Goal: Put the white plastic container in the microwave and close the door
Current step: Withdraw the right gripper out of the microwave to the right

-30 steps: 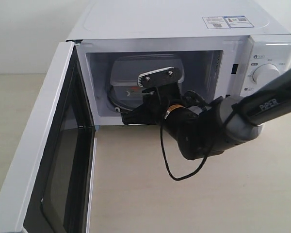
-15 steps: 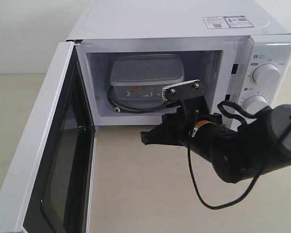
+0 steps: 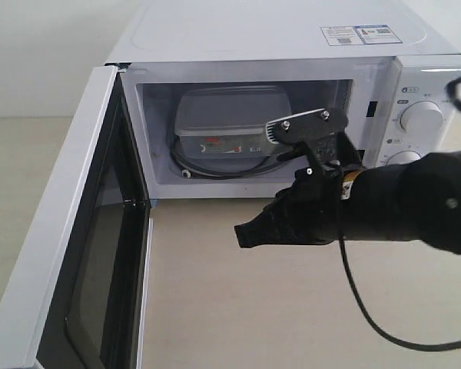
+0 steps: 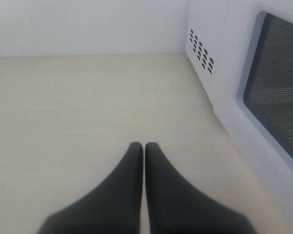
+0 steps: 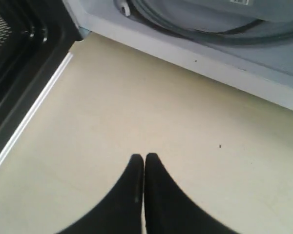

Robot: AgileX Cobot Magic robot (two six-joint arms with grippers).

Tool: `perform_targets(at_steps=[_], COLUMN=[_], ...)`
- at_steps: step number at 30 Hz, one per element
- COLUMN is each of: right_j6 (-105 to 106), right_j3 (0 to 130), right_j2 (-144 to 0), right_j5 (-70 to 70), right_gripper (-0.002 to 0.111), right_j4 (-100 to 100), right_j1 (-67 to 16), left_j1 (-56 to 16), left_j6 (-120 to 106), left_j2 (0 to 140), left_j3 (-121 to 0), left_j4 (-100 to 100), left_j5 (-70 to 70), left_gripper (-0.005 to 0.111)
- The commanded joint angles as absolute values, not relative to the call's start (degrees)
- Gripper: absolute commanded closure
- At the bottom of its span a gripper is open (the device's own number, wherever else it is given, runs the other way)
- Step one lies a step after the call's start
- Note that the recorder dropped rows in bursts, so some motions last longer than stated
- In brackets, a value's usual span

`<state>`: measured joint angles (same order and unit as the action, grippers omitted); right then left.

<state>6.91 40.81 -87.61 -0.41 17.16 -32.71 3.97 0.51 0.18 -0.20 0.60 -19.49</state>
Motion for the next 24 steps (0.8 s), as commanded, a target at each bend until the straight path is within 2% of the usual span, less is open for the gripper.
perform_targets(at_steps=[1,9,24], right_j6=[7.7,7.6,7.6], right_j3=[40.5,40.5,40.5], right_j2=[-78.6,-72.5,-72.6], right_j5=[11.3,23.8,24.6], right_gripper=[0.108,0.108,0.108], right_j4=[16.7,17.9,17.9], right_j1=[-32.7,-32.7,-32.7], left_j1=[4.1,4.1,4.1], left_j6=[0.4,0.4,0.4], left_j2=[0.0,0.0,0.0], left_j3=[0.0,0.0,0.0], left_j4=[0.7,0.7,0.7], left_j5=[-19.3,-19.3,-19.3], left_gripper=[0.103,0.103,0.103])
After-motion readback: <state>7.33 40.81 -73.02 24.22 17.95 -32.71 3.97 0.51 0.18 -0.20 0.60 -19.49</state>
